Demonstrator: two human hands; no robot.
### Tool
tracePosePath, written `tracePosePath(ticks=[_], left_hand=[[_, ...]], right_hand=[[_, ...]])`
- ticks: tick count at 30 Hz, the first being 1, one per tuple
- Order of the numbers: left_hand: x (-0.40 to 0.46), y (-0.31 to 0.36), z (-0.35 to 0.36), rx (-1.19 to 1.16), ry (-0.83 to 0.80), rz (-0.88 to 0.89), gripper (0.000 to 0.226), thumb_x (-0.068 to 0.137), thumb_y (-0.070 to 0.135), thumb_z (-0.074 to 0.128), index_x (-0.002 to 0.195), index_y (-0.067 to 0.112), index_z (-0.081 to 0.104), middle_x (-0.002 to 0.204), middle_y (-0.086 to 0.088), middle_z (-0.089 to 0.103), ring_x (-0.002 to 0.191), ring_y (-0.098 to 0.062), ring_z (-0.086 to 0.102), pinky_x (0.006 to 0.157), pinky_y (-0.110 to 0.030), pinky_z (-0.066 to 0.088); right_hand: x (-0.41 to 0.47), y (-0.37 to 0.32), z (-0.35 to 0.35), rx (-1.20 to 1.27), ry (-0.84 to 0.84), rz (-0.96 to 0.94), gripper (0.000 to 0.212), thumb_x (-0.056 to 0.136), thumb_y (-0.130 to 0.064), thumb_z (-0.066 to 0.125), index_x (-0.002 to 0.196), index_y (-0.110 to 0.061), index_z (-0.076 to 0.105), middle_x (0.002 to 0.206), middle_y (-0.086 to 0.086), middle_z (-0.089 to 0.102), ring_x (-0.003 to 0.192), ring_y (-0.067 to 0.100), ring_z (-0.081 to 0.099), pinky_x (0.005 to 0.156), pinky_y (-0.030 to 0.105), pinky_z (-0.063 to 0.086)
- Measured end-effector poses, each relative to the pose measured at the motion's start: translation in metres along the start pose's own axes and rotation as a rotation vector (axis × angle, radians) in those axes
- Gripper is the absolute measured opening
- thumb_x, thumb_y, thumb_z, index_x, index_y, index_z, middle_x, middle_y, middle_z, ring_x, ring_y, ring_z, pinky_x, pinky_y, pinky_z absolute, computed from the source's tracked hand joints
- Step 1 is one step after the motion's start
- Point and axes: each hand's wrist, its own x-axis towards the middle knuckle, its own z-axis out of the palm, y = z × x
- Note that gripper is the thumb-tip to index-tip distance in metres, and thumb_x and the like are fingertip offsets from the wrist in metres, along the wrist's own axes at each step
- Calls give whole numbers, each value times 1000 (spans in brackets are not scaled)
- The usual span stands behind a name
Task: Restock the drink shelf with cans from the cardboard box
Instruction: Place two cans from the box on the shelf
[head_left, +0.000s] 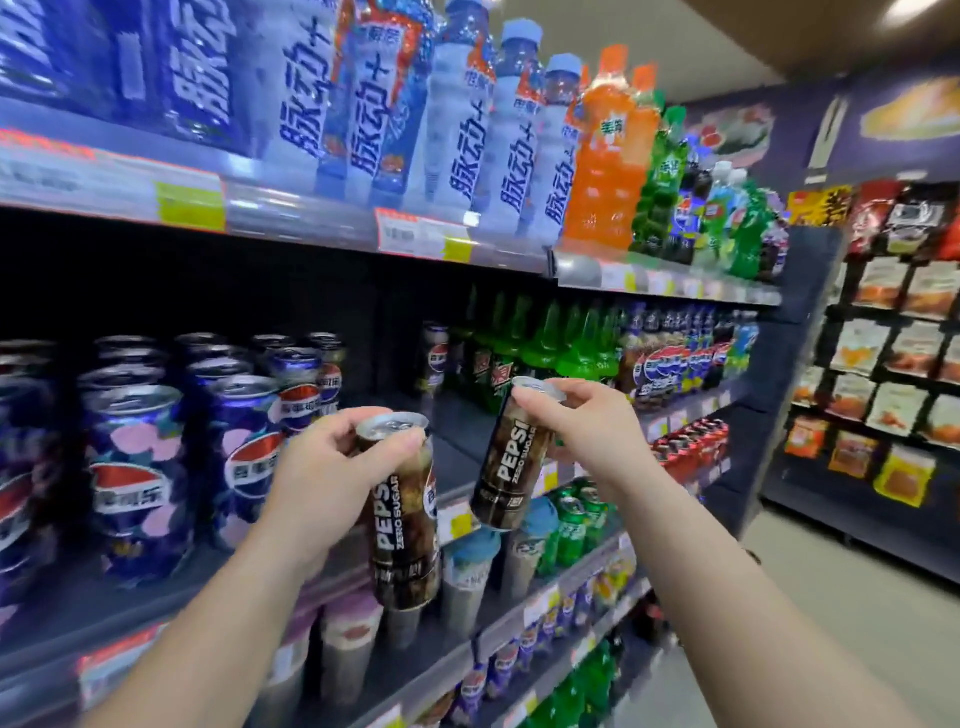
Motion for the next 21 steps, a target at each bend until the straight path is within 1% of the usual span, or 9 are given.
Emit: tracePosePath(ticks=[2,4,7,10,13,16,17,19,21], left_hand=[[19,-1,12,-10,5,22,45,49,44,77,89,23,75,90,0,76,84,-16,70,79,-35,54],[36,-1,23,-16,29,40,48,48,46,77,89,22,74,89,1,75,81,-12,70,74,-29,51],[53,-1,39,23,71,64,38,55,33,84,90,21,73,87,6,75,78,-3,68,72,-23,47],[65,-5,53,74,116,103,19,61,29,76,79,35,76,84,9,75,75,-1,67,70,-23,46],[71,-11,65,119,199,132,20,62,30,73,79,40,76,85,8,75,75,-3,67,69,-22,48],[72,-16,79,154,291,147,25,71,15,80,75,39,76,81,9,75,72,-1,67,65,-14,51],[71,-17,84,168,325,145,28,74,12,78,74,40,76,81,9,75,71,0,66,66,-16,51],[69,-19,93,196,378,134,19,67,25,81,77,40,76,84,9,75,77,-3,67,74,-24,50],[65,-20,100,222,415,138,31,52,46,77,82,39,76,88,7,76,82,-6,68,77,-25,50]], right_hand=[[32,6,-1,-15,26,-16,42,62,-54,82,85,-20,72,89,-2,75,85,16,71,78,49,59],[64,10,-2,-22,53,-49,44,60,-57,81,85,-22,70,89,-6,73,85,14,70,79,48,59],[110,15,3,-43,77,-90,58,52,-68,75,89,-24,68,87,-10,71,83,14,69,77,47,59],[155,30,15,-104,47,-112,71,52,-74,72,98,-21,69,92,-5,72,84,15,69,79,42,58],[194,53,30,-172,9,-119,71,58,-73,72,101,-17,71,94,-1,74,88,17,70,80,36,57],[217,75,45,-186,-60,-107,74,57,-75,72,103,-17,68,98,2,74,93,22,69,81,35,56],[221,82,49,-187,-86,-107,75,56,-77,71,102,-18,67,97,3,74,92,23,70,80,35,56],[225,92,56,-195,-126,-107,74,52,-81,68,94,-21,61,92,2,73,88,24,70,78,36,56],[224,95,59,-181,-156,-100,72,49,-84,65,88,-25,52,90,0,72,84,24,70,79,37,56]])
